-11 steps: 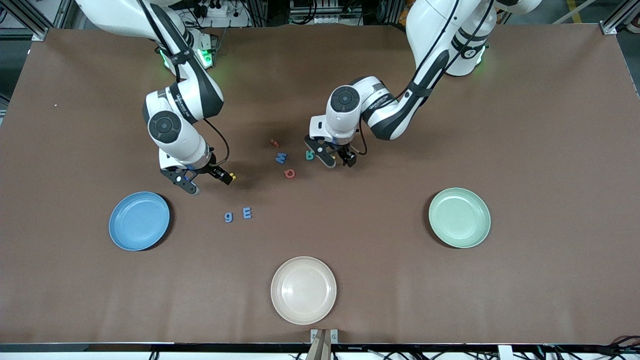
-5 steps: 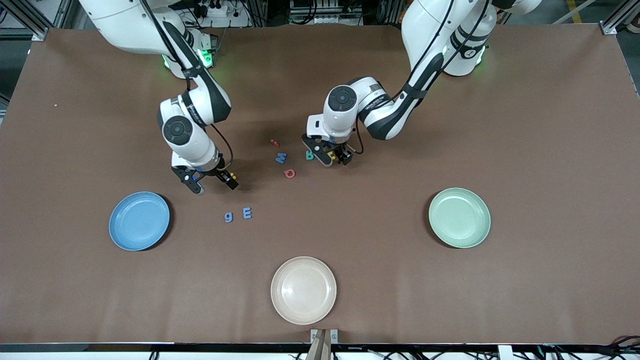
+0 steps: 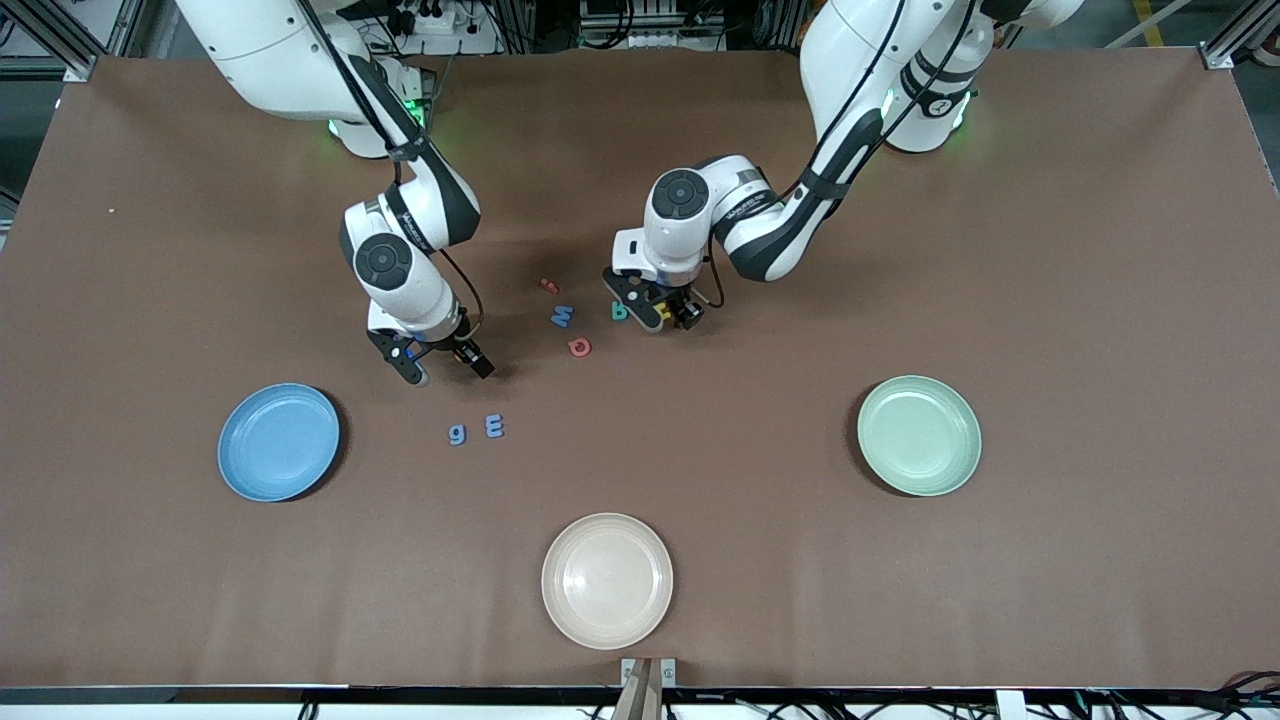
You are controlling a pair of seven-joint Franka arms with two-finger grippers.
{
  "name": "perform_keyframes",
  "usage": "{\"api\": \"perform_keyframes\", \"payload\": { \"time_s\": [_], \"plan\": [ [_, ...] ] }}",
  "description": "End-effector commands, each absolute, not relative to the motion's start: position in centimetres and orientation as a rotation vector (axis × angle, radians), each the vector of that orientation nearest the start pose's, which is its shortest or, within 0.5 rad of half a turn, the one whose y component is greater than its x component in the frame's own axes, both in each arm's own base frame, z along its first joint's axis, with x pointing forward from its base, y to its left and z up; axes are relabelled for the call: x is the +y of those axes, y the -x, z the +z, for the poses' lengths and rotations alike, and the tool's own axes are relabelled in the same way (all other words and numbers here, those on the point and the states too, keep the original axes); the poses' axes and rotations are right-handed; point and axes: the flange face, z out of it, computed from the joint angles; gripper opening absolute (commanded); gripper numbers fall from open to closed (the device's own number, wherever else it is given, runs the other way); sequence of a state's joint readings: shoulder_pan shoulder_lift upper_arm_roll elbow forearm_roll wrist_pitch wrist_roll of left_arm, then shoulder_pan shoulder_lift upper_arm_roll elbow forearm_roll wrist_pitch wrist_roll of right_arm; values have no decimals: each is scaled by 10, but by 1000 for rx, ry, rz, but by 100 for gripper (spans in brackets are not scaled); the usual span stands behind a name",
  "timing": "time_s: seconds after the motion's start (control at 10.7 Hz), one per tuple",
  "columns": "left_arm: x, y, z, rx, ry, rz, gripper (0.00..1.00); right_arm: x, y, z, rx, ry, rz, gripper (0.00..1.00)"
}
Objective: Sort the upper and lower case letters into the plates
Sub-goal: 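Move the left gripper over the yellow H while the right gripper reaches the n, then grasp the yellow H with the left gripper while the right gripper grasps n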
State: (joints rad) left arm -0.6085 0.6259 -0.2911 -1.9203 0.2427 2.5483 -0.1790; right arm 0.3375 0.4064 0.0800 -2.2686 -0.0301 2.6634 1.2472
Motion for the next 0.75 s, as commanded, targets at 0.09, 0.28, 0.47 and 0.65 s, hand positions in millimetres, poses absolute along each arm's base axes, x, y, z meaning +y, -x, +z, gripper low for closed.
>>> {"api": "perform_keyframes", "payload": {
  "time_s": [0.09, 0.28, 0.47, 0.65],
  "plan": [
    [-495, -395, 168, 1327, 2899, -70, 72, 219, -487, 175, 1248, 2876, 21, 100],
    [-497, -396, 166, 1324, 2902, -73, 71, 218, -486, 174, 1240, 2883, 24, 100],
    [-498, -399, 167, 1324, 2901, -81, 39, 214, -488, 174, 1242, 2882, 23, 100],
    [-496, -400, 164, 1321, 2901, -77, 0, 214, -488, 174, 1241, 2884, 24, 100]
  ]
}}
